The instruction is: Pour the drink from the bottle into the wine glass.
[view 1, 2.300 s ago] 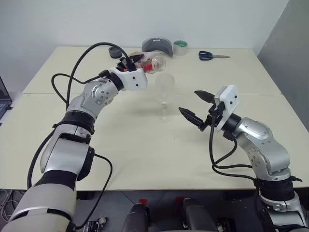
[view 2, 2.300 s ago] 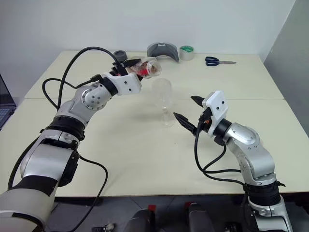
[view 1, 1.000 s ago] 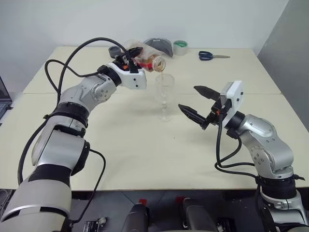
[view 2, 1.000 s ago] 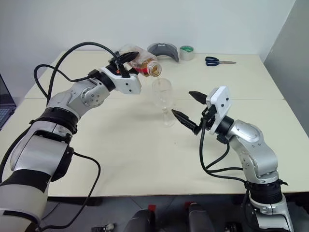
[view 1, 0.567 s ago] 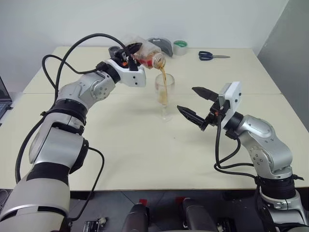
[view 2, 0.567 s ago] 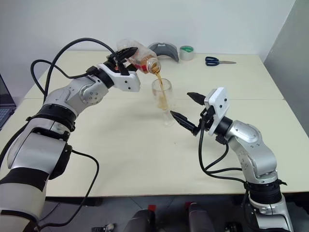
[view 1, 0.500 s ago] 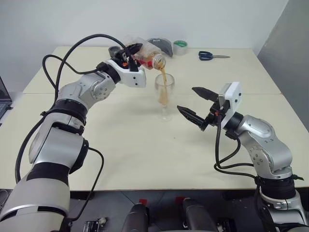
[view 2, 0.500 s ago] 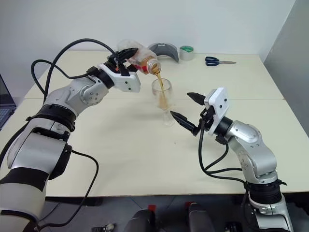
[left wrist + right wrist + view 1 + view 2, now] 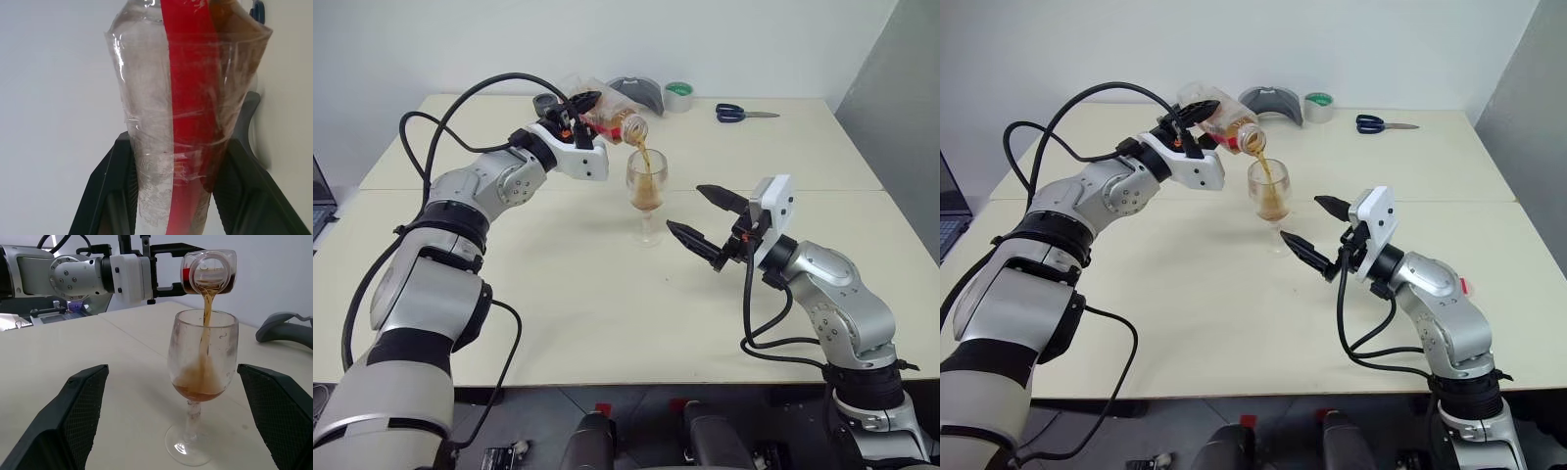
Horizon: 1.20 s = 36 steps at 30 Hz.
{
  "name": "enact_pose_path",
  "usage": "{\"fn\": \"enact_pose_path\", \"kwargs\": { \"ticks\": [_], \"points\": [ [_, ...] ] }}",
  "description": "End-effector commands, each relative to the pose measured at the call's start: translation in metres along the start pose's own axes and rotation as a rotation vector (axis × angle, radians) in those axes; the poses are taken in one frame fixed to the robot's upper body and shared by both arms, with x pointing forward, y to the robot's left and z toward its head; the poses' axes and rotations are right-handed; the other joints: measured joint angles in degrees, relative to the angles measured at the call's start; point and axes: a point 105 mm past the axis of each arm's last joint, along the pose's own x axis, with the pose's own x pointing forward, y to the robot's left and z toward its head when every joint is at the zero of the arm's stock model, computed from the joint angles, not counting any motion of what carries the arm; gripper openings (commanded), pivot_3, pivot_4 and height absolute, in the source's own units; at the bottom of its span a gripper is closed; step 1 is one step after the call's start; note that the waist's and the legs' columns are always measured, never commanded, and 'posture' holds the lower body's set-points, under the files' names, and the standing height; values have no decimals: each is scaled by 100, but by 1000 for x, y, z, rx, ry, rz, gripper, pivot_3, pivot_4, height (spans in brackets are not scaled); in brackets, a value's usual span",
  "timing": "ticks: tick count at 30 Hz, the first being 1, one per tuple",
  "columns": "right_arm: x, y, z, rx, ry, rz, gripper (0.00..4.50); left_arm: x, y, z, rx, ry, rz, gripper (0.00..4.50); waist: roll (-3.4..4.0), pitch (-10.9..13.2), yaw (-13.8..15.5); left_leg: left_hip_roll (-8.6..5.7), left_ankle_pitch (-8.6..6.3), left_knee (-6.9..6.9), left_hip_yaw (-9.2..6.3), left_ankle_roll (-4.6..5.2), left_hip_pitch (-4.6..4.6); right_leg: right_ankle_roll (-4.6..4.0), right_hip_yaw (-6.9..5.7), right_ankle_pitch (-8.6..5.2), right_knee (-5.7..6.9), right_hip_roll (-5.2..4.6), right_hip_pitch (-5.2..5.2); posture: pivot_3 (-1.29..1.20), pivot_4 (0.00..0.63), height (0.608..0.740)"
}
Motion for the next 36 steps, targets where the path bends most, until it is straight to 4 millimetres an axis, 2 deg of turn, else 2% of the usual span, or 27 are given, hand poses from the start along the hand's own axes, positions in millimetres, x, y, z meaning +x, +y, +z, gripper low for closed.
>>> {"fn": "enact_pose_path", "kwargs": {
  "ticks": [1,36],
  "points": [
    [0,3,13,-41,-53,3,4500,4,30,-1,42,-12,79,1685,0,0,0,0,0,0,0,0,0,0,0,0,0,0,0,0,150,740],
    [1,8,10,-32,-41,12,4500,8,34,2,90,-22,88,1685,0,0,-2,0,0,1,1,-1,0,0,1,0,3,0,0,0,150,740]
  ]
}}
